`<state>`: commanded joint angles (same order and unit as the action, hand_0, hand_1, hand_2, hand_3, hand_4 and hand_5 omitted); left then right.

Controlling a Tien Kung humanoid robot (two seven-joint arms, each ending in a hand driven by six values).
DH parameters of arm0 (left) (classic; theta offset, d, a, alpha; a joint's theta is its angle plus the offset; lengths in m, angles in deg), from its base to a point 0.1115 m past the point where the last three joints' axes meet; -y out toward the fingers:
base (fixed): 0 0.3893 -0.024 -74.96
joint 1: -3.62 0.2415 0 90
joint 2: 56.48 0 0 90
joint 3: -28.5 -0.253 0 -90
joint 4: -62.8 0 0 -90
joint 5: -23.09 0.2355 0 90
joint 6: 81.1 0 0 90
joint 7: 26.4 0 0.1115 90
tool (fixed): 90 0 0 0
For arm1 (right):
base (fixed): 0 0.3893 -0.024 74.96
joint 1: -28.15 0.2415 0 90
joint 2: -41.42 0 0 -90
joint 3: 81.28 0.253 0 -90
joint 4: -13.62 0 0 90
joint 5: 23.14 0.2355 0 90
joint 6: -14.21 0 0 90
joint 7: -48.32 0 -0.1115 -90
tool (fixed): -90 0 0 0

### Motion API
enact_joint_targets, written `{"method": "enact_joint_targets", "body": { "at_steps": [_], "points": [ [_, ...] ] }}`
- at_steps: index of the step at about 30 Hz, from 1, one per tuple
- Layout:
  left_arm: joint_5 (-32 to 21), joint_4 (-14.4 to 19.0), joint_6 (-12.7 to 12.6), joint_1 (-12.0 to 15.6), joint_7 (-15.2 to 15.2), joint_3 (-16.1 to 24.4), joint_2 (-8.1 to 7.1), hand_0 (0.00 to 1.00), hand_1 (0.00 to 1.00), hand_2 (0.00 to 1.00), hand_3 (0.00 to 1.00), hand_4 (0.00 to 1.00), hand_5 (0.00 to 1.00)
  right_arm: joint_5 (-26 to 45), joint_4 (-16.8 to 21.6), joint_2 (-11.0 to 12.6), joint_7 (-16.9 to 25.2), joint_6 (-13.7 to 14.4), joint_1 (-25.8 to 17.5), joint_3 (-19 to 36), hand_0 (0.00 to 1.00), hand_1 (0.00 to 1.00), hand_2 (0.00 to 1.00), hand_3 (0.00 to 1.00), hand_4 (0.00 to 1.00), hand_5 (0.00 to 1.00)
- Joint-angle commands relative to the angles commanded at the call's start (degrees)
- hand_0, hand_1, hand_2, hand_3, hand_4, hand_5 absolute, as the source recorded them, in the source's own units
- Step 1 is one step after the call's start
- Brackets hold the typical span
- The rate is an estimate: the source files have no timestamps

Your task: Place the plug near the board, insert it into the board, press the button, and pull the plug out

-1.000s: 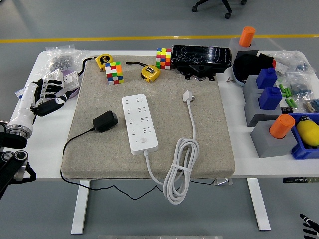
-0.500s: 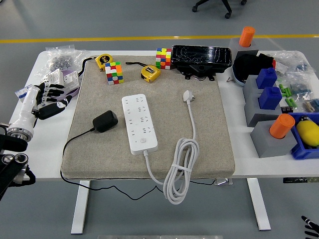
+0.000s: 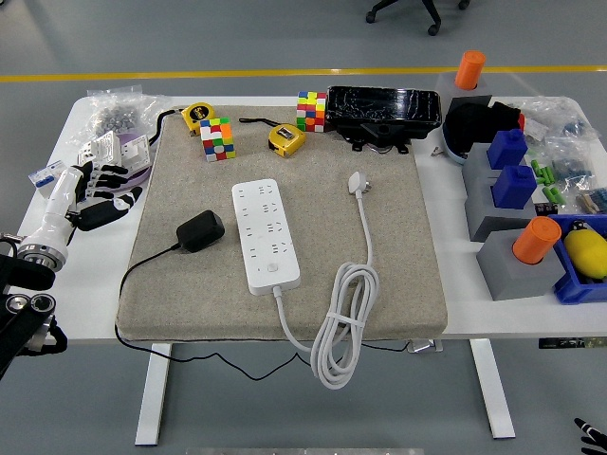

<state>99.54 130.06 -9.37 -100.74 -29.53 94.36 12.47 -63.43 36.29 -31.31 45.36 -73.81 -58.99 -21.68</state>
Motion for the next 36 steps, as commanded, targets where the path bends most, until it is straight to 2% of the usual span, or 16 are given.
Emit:
{"method": "enact_joint_targets", "body": {
  "at_steps": [26,36],
  "points": [
    [0.23,0.12,0.56,0.21,0.50,-1.15,-0.66,0.547,0.637,0.583,0.575,0.776,0.212,-0.48,-0.23,-0.78,-0.63,-0.54,-0.88,-0.49,0.660,0.662,0.661,0.552,0.909,0.499],
    [0.64,0.64,0.65,-0.59,0.66,-0.49,-0.11,0.547,0.640,0.584,0.570,0.777,0.219,-0.46,-0.80,-1.18,-0.74,-0.56,-0.22,0.61,0.658,0.665,0.662,0.552,0.910,0.501]
  ]
}}
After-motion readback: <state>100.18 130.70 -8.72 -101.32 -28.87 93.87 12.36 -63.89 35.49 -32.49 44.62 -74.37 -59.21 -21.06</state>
